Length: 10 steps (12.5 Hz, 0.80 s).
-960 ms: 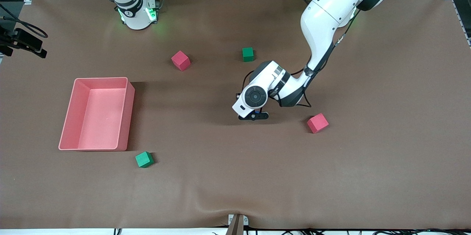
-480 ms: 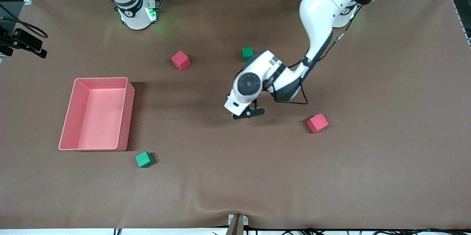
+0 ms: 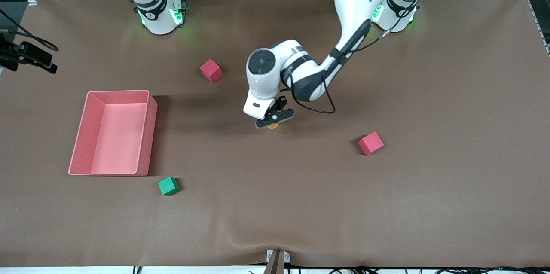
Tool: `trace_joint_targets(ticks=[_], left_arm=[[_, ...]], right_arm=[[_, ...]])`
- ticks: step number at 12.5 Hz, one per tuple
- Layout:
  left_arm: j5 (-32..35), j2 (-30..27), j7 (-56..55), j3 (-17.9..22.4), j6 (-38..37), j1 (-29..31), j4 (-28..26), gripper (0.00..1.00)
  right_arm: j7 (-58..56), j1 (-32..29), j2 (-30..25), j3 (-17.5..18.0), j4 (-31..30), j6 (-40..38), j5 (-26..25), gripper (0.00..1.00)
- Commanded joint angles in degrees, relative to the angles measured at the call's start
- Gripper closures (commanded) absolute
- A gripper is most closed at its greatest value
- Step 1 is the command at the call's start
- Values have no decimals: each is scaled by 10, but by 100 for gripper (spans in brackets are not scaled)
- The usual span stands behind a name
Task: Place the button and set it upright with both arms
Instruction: 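Lift the button and rotate it cap-up with the left gripper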
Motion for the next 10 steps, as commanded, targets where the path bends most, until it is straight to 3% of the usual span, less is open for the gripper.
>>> trace_joint_targets(ticks=[1,7,10], left_arm=[[65,-16,-85,7,16,-19,-2,100],[306,-16,-299,6,10,-54,-10,100],[393,-6,-395,7,0,-72,-15,100]], right_arm=[[-1,-8,3,6,17,2,-7,0],[0,-7,3,6,19,1,-6,0],[0,-5,3,6,19,1,-5,0]])
